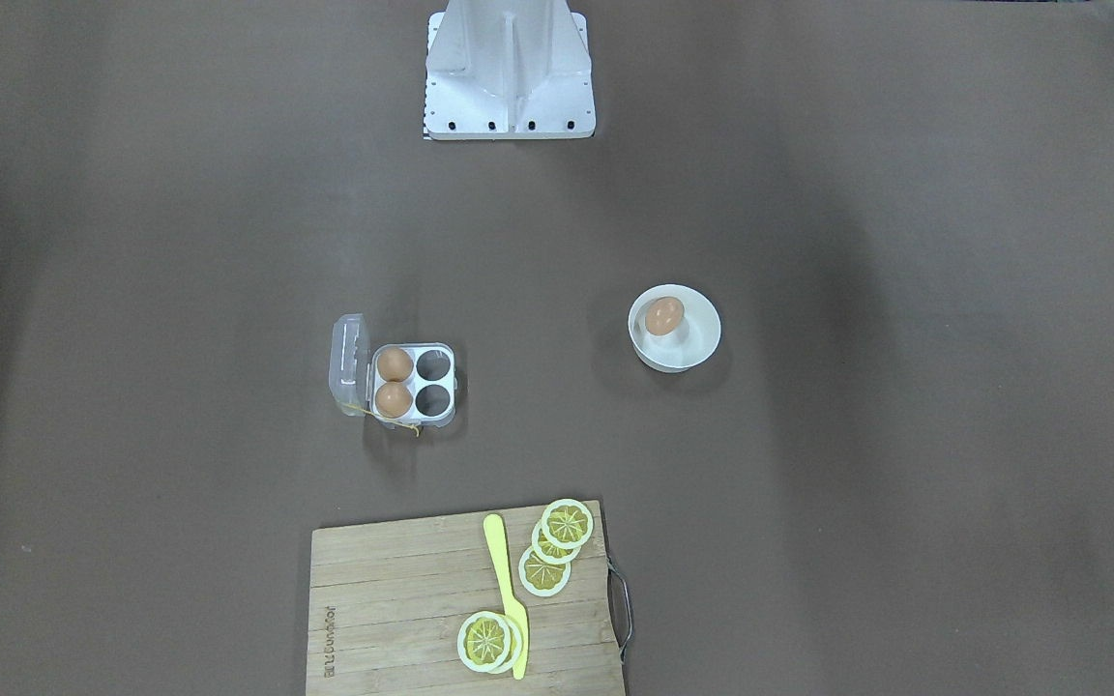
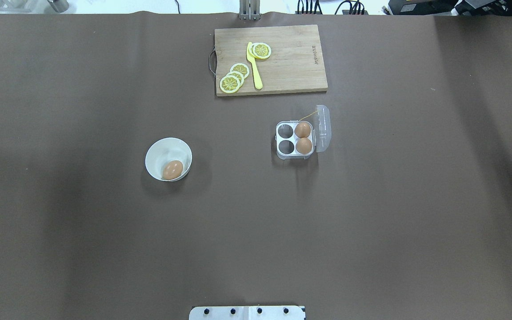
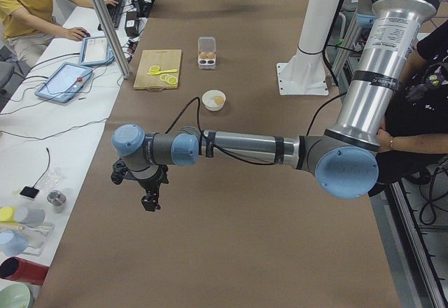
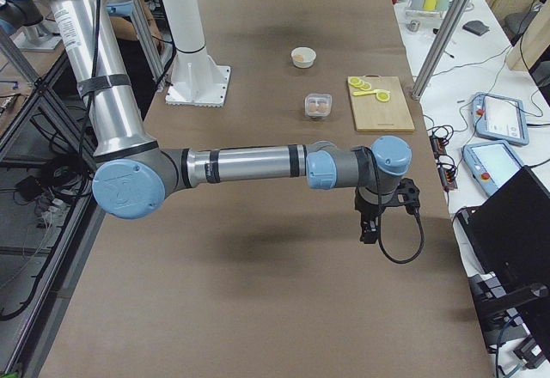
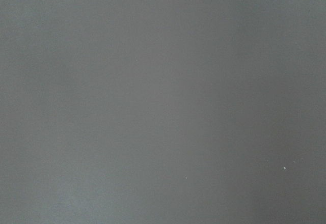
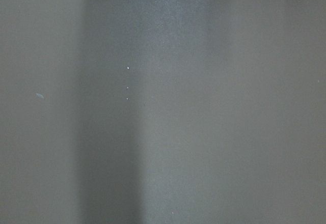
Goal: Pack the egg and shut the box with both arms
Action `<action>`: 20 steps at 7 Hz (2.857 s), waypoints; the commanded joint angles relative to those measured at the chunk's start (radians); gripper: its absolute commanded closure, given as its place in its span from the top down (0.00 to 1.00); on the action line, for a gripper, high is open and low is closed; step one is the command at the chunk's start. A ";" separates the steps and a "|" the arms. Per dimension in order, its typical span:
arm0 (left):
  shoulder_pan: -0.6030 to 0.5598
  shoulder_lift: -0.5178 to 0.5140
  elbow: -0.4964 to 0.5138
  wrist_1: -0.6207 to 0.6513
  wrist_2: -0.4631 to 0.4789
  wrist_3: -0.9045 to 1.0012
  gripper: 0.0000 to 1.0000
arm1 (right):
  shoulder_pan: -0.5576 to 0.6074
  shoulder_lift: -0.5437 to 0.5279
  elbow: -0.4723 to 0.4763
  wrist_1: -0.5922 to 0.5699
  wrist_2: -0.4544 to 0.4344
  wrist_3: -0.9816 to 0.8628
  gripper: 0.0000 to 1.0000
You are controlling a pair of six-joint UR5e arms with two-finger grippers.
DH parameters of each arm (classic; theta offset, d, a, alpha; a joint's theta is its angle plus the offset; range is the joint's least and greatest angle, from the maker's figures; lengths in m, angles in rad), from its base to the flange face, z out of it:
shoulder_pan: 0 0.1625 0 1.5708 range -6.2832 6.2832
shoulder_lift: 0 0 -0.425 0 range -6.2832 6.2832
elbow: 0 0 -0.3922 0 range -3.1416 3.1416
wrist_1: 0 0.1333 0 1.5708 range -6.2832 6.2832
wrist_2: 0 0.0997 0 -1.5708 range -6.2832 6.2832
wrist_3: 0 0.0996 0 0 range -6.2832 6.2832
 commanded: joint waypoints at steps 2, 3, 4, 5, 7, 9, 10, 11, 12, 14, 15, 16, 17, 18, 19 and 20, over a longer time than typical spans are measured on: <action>0.000 -0.001 -0.006 -0.002 0.000 -0.002 0.98 | -0.002 -0.011 0.007 -0.006 0.012 0.000 1.00; 0.008 -0.019 -0.055 0.000 0.008 -0.062 0.98 | -0.002 -0.011 0.008 -0.005 -0.001 0.000 1.00; 0.120 -0.060 -0.120 0.012 0.038 -0.133 0.98 | -0.002 -0.015 0.008 -0.008 0.001 0.000 1.00; 0.180 -0.087 -0.132 0.000 0.049 -0.138 0.98 | -0.002 -0.018 0.010 -0.006 -0.001 0.000 1.00; 0.312 -0.180 -0.187 0.002 0.048 -0.170 0.98 | -0.006 -0.018 0.013 -0.008 -0.007 0.000 1.00; 0.392 -0.214 -0.211 -0.035 0.048 -0.306 0.97 | -0.008 -0.020 0.011 -0.008 -0.008 0.000 1.00; 0.444 -0.213 -0.213 -0.085 0.048 -0.374 0.97 | -0.009 -0.022 0.011 -0.008 -0.007 0.000 1.00; 0.490 -0.213 -0.216 -0.124 0.048 -0.427 0.97 | -0.009 -0.029 0.013 -0.008 -0.007 0.000 1.00; 0.527 -0.213 -0.224 -0.147 0.048 -0.458 0.97 | -0.009 -0.034 0.013 -0.006 -0.007 0.000 1.00; 0.618 -0.211 -0.268 -0.161 0.049 -0.535 0.97 | -0.012 -0.037 0.011 -0.006 -0.007 0.000 1.00; 0.667 -0.213 -0.297 -0.161 0.057 -0.613 0.97 | -0.014 -0.048 0.013 -0.005 -0.007 0.000 1.00; 0.714 -0.214 -0.311 -0.169 0.060 -0.683 0.97 | -0.014 -0.051 0.011 -0.005 -0.007 0.000 1.00; 0.735 -0.220 -0.311 -0.190 0.063 -0.733 0.92 | -0.015 -0.054 0.011 -0.005 -0.008 0.000 1.00; 0.779 -0.230 -0.311 -0.196 0.130 -0.780 0.89 | -0.015 -0.055 0.011 -0.005 -0.008 0.000 1.00; 0.819 -0.245 -0.302 -0.199 0.184 -0.814 0.85 | -0.015 -0.060 0.011 -0.005 -0.008 -0.002 1.00; 0.822 -0.246 -0.301 -0.199 0.190 -0.816 0.82 | -0.015 -0.061 0.011 -0.005 -0.008 -0.002 1.00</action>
